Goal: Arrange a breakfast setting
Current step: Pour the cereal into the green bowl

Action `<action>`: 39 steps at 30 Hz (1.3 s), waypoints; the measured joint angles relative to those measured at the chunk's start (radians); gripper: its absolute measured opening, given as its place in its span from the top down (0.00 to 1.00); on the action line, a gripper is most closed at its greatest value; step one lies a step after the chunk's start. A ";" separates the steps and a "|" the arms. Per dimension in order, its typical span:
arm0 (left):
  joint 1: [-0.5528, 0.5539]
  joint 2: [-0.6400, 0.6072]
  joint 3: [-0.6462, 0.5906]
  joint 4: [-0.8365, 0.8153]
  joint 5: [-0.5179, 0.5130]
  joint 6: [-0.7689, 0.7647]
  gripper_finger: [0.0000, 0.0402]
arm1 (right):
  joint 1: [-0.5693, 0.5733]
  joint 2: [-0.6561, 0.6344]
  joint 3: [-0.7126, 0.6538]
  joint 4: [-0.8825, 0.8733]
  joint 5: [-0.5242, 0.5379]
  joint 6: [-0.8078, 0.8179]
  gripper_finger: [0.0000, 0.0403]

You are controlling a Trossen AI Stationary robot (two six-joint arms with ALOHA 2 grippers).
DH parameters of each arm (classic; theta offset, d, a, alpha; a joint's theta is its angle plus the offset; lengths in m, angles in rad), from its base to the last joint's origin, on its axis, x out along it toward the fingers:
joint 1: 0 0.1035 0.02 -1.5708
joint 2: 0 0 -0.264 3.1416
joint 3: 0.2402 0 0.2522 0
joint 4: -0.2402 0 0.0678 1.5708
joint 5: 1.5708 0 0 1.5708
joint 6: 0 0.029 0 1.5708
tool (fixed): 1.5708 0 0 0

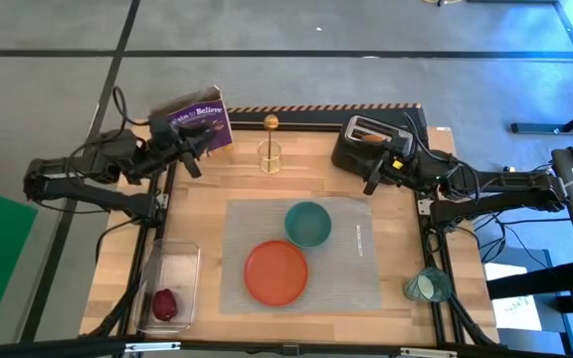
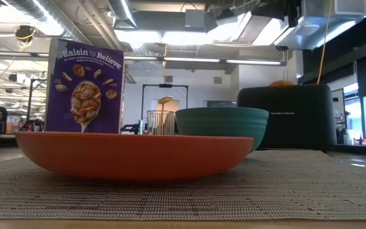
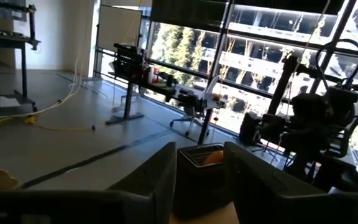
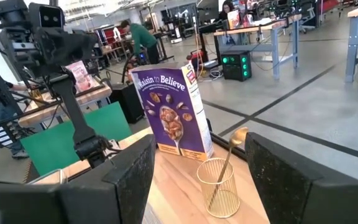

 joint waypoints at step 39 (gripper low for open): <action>0.643 0.223 0.291 -0.876 0.038 0.312 0.34 | -0.118 0.005 0.000 -0.007 -0.188 0.025 0.40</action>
